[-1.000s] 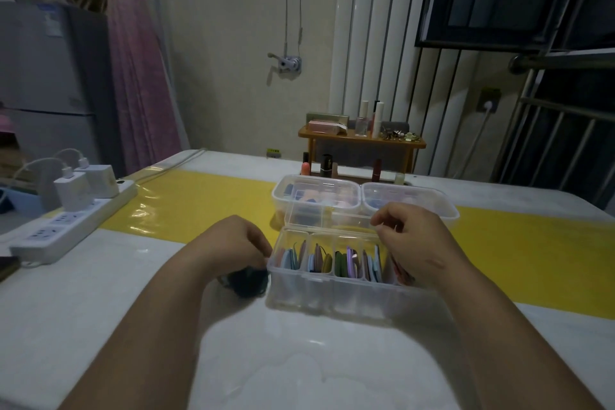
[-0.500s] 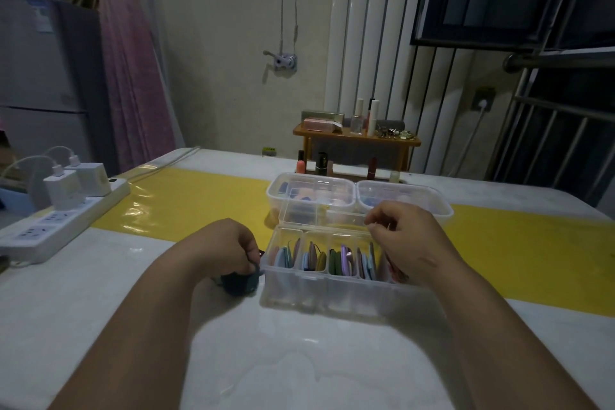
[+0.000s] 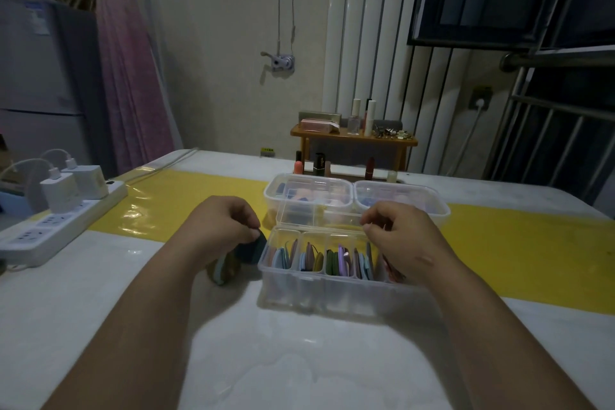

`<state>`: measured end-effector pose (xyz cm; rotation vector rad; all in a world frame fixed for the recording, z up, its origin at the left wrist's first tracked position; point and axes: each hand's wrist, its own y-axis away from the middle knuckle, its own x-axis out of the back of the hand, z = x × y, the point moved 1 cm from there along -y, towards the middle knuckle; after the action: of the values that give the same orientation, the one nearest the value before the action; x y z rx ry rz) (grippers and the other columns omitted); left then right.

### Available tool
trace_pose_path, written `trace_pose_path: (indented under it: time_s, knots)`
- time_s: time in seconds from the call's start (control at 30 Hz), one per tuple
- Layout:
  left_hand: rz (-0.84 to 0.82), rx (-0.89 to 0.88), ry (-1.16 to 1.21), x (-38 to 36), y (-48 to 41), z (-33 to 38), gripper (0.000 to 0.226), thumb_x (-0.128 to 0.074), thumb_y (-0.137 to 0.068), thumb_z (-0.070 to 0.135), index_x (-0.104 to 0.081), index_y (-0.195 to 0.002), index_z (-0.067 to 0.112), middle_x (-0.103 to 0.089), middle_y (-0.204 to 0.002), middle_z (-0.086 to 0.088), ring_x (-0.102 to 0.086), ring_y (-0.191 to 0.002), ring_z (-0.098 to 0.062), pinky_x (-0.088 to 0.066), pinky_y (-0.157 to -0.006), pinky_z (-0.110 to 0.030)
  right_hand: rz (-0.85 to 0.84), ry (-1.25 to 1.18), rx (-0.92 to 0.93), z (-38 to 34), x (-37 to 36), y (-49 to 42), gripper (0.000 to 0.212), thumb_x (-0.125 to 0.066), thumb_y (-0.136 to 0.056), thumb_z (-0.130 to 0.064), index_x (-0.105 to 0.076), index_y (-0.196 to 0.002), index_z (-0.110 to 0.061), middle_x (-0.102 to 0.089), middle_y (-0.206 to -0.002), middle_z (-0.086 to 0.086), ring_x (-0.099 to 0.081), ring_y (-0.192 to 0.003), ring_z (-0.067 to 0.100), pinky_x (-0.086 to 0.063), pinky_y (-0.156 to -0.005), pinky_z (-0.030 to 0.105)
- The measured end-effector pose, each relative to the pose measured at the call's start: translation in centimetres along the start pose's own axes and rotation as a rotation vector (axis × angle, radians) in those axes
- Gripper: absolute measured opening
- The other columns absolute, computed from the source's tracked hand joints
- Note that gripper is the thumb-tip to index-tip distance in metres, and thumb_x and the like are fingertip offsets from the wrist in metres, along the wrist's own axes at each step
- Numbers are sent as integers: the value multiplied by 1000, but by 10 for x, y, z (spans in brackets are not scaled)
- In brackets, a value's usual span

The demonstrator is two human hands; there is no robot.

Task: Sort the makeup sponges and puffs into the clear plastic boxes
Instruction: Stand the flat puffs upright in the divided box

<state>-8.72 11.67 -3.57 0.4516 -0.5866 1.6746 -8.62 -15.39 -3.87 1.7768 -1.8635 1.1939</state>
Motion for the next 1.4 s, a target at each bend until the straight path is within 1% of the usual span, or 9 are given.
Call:
trace_pose_path:
  time_s: [0.17,0.37,0.57,0.8,0.93,1.0,1.13,1.23,1.4]
  knots:
    - [173,-50,62,3,-3,15,14,-73,-77,2,-67,-74,14,-65,-75,-5,-58,-72,-21,-44,-62,-30,22,-7,-10,0,2,0,16,-56,-96,-19,-67,-94,-30,-64,-88,-12,-58,-81,5,-47,-65,20]
    - [235,-124,132,-7,-4,41,13,-73,-80,6,-65,-83,15,-64,-84,-3,-59,-79,-17,-43,-59,-25,40,-33,-18,4,5,-3,15,-58,-94,-21,-66,-90,-34,-64,-89,-15,-60,-84,5,-53,-75,26]
    - [127,-131,221,-28,-3,62,14,-71,-83,6,-63,-87,17,-65,-89,-5,-59,-79,-16,-43,-56,-20,42,-65,-20,4,5,-4,11,-60,-94,-23,-68,-96,-31,-65,-91,-14,-60,-86,5,-53,-75,25]
    - [-65,-101,361,-56,7,78,13,-70,-85,4,-62,-91,11,-69,-90,-12,-70,-73,-24,-57,-62,-28,41,-324,6,-7,10,1,7,-59,-97,-28,-53,-96,-30,-65,-92,-2,-61,-84,15,-54,-72,34]
    - [-118,-91,395,-64,9,86,14,-70,-85,3,-60,-93,10,-68,-89,-12,-71,-70,-22,-60,-63,-29,58,-334,42,-8,12,1,11,-63,-94,-18,-58,-90,-27,-65,-91,0,-63,-84,16,-57,-72,32]
    - [-141,-111,346,-69,8,87,13,-69,-87,6,-60,-94,12,-69,-88,-9,-71,-70,-19,-60,-63,-29,88,-344,36,-5,15,0,15,-67,-90,-10,-62,-88,-24,-65,-87,0,-63,-81,14,-56,-70,29]
    - [-57,-272,-46,-81,9,79,12,-69,-87,28,-59,-83,34,-66,-84,11,-65,-77,-10,-56,-70,-32,165,-337,-22,-1,24,-2,14,-68,-84,-5,-67,-81,-18,-67,-82,6,-63,-78,22,-55,-66,35]
    - [-72,-383,-181,-88,18,74,14,-64,-90,31,-58,-80,37,-62,-83,16,-58,-74,-1,-43,-61,-18,203,-250,-82,1,33,-3,14,-67,-78,-5,-68,-73,-18,-66,-75,7,-63,-76,24,-56,-68,41]
    - [-87,-478,-312,-92,23,74,6,-60,-93,33,-60,-90,38,-60,-88,19,-51,-74,4,-34,-58,-14,230,-145,-149,7,43,-1,5,-62,-74,-7,-61,-70,-5,-61,-63,4,-57,-62,22,-53,-59,40]
